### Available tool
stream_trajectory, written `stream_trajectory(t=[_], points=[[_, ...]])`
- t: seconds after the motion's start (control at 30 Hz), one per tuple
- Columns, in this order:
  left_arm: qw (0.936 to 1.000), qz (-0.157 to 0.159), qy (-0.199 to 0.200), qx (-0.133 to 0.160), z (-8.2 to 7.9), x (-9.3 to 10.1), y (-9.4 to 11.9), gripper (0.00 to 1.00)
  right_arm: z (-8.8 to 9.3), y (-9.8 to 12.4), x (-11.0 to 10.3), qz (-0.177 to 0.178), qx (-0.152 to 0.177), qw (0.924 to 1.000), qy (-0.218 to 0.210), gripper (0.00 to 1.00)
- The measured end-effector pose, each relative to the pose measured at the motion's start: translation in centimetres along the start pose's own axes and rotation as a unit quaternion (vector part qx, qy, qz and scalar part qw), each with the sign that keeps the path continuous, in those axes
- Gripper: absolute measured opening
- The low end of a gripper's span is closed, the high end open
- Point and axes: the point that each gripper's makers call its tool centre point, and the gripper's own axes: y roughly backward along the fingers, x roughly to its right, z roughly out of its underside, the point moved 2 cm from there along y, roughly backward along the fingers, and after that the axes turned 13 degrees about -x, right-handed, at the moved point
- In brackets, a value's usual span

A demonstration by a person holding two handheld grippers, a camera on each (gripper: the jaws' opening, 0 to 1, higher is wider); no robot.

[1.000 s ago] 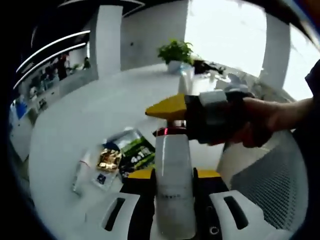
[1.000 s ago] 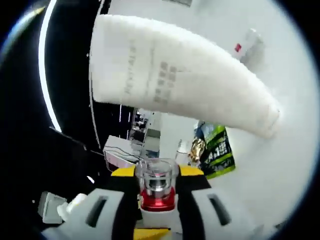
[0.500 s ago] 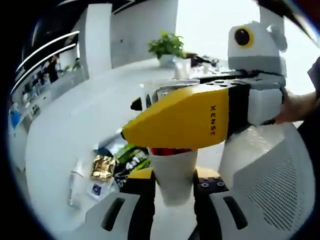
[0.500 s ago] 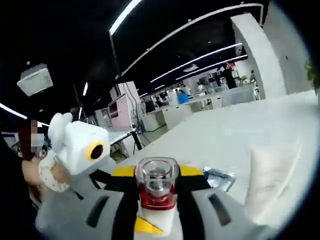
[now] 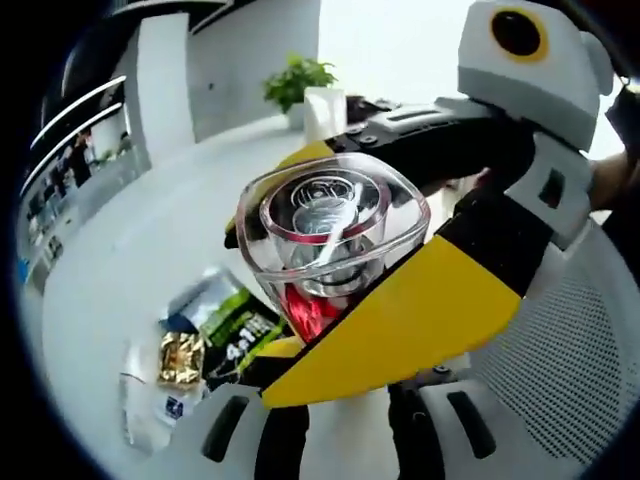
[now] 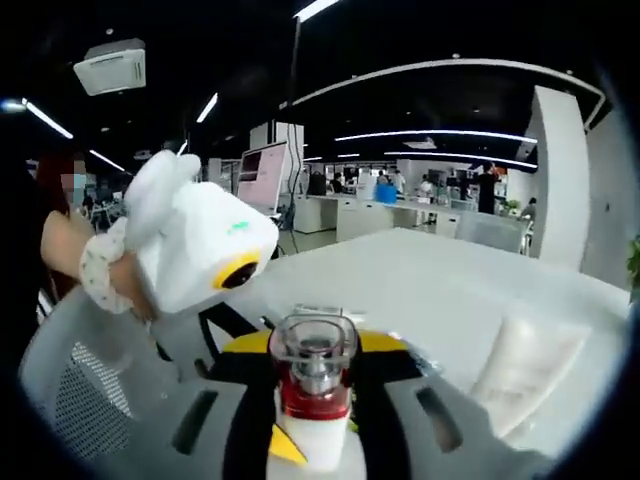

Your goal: Arrange the skincare products in the storage area until every visible bottle or jar stands upright without overlapping.

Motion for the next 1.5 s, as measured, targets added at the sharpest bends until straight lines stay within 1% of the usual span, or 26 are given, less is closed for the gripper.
stream_trajectory(t=[0.1, 0.17, 0.23, 0.33, 0.37, 0.43, 0.47, 0.57, 0.63, 0.7, 0.73, 0.8, 0.9, 0.93, 1.03, 1.07, 1.1, 1.13, 1.17, 1.2, 1.27, 1.3, 1.33, 1.37, 1.47, 1.5], points=[[0.9999, 0.002, -0.011, 0.008, 0.1, 0.1, 0.0, 0.26, 0.2, 0.3, -0.1, -0.015, -0.002, 0.9998, 0.008, 0.29], [0.9981, 0.008, -0.058, 0.017, 0.2, 0.4, 0.1, 0.26, 0.3, 0.6, -0.3, -0.021, -0.007, 0.9995, 0.021, 0.29], [0.9986, 0.022, -0.045, 0.017, 0.5, 0.5, 0.2, 0.27, 0.4, 0.8, -0.6, -0.028, -0.004, 0.9993, 0.025, 0.29], [0.9979, 0.028, -0.055, 0.020, 0.7, 0.6, 0.3, 0.27, 0.4, 1.1, -0.8, -0.044, 0.001, 0.9983, 0.038, 0.29], [0.9972, 0.036, -0.060, 0.022, 0.7, 0.8, 0.3, 0.30, 0.5, 1.1, -0.9, -0.052, -0.001, 0.9976, 0.046, 0.29], [0.9965, 0.058, -0.050, 0.034, 0.5, 1.3, 0.4, 0.35, 0.5, 1.2, -1.4, -0.080, -0.002, 0.9946, 0.066, 0.29], [0.9961, 0.068, -0.040, 0.038, 0.4, 1.4, 0.5, 0.36, 0.5, 1.4, -1.8, -0.100, -0.001, 0.9913, 0.085, 0.29], [0.9952, 0.065, -0.055, 0.050, 0.1, 0.9, 0.7, 0.34, 0.6, 1.6, -1.7, -0.119, -0.006, 0.9879, 0.098, 0.29], [0.9921, 0.073, -0.073, 0.072, -0.5, 1.0, 1.1, 0.33, 0.8, 1.9, -1.7, -0.139, -0.009, 0.9838, 0.113, 0.29], [0.9880, 0.079, -0.095, 0.093, -1.3, 1.2, 1.4, 0.29, 0.9, 2.1, -1.5, -0.157, -0.016, 0.9817, 0.107, 0.29], [0.9868, 0.080, -0.106, 0.092, -1.3, 1.3, 1.3, 0.29, 0.9, 2.1, -1.3, -0.162, -0.017, 0.9808, 0.108, 0.29], [0.9867, 0.083, -0.108, 0.088, -1.3, 1.4, 1.0, 0.29, 1.0, 2.1, -1.5, -0.188, -0.019, 0.9748, 0.119, 0.29], [0.9842, 0.098, -0.119, 0.087, -1.4, 1.7, 0.4, 0.29, 1.0, 2.0, -1.7, -0.220, -0.025, 0.9674, 0.122, 0.29], [0.9838, 0.101, -0.120, 0.086, -1.4, 1.8, 0.1, 0.29, 1.0, 2.0, -1.6, -0.225, -0.031, 0.9668, 0.118, 0.29], [0.9842, 0.102, -0.119, 0.081, -1.3, 2.0, -0.6, 0.30, 1.2, 2.2, -1.6, -0.218, -0.041, 0.9678, 0.120, 0.29], [0.9836, 0.097, -0.121, 0.092, -1.4, 2.0, -0.6, 0.30, 1.2, 2.2, -1.4, -0.203, -0.041, 0.9713, 0.117, 0.29], [0.9842, 0.100, -0.110, 0.096, -1.6, 2.0, -0.6, 0.29, 1.2, 2.3, -1.3, -0.196, -0.040, 0.9731, 0.115, 0.29], [0.9850, 0.099, -0.102, 0.098, -1.6, 2.1, -0.7, 0.29, 1.2, 2.3, -0.9, -0.165, -0.039, 0.9796, 0.107, 0.29], [0.9856, 0.098, -0.096, 0.100, -1.7, 2.1, -0.8, 0.29, 1.2, 2.4, -0.8, -0.151, -0.038, 0.9832, 0.095, 0.30], [0.9861, 0.095, -0.093, 0.100, -1.8, 2.1, -0.8, 0.29, 1.3, 2.5, -0.6, -0.123, -0.038, 0.9889, 0.074, 0.30], [0.9876, 0.088, -0.084, 0.100, -2.0, 2.2, -1.0, 0.28, 1.4, 2.8, -0.3, -0.085, -0.036, 0.9942, 0.055, 0.31], [0.9883, 0.088, -0.069, 0.104, -2.1, 2.3, -1.1, 0.28, 1.5, 3.0, -0.3, -0.063, -0.035, 0.9959, 0.055, 0.31], [0.9881, 0.087, -0.072, 0.105, -2.1, 2.4, -1.1, 0.28, 1.6, 3.2, -0.2, -0.049, -0.039, 0.9966, 0.054, 0.32], [0.9887, 0.083, -0.064, 0.107, -2.2, 2.5, -1.2, 0.28, 1.5, 3.5, -0.1, -0.025, -0.036, 0.9975, 0.056, 0.33], [0.9902, 0.071, -0.055, 0.108, -2.6, 2.7, -1.4, 0.28, 1.3, 4.1, -0.2, -0.003, -0.026, 0.9991, 0.033, 0.41], [0.9906, 0.063, -0.054, 0.109, -2.7, 2.7, -1.5, 0.28, 1.3, 4.4, 0.0, 0.012, -0.024, 0.9995, 0.019, 0.41]])
